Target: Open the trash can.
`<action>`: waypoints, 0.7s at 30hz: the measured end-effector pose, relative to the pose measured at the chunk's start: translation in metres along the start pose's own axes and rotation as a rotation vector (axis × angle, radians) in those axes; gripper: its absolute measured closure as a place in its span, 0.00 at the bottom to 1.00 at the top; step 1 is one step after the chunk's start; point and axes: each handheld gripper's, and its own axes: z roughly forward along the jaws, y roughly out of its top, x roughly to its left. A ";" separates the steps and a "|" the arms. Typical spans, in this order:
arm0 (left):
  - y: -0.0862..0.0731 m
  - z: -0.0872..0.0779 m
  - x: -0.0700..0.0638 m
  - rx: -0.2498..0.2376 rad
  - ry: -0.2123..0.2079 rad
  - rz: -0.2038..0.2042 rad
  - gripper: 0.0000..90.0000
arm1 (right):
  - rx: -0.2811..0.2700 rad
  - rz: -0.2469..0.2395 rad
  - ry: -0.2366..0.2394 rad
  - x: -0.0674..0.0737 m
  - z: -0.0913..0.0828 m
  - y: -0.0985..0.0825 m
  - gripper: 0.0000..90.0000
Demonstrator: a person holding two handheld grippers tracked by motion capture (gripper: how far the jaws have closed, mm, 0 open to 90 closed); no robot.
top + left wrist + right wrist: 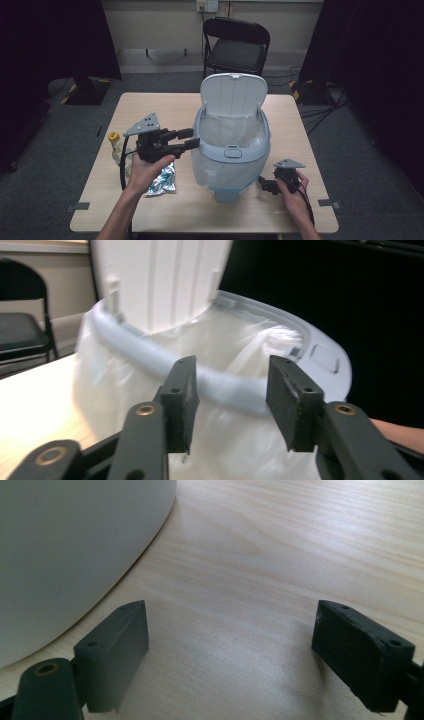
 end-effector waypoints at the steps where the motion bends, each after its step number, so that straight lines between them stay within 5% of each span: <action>1: -0.002 -0.003 0.002 -0.015 0.003 -0.010 0.61 | 0.000 0.000 0.000 0.000 0.000 0.000 0.15; 8: -0.019 -0.018 0.017 0.035 0.067 -0.042 0.57 | 0.000 0.000 0.000 0.000 0.000 0.000 0.15; 21: -0.087 -0.022 0.034 0.248 0.190 -0.114 0.51 | 0.000 0.000 0.000 0.000 0.000 0.000 0.15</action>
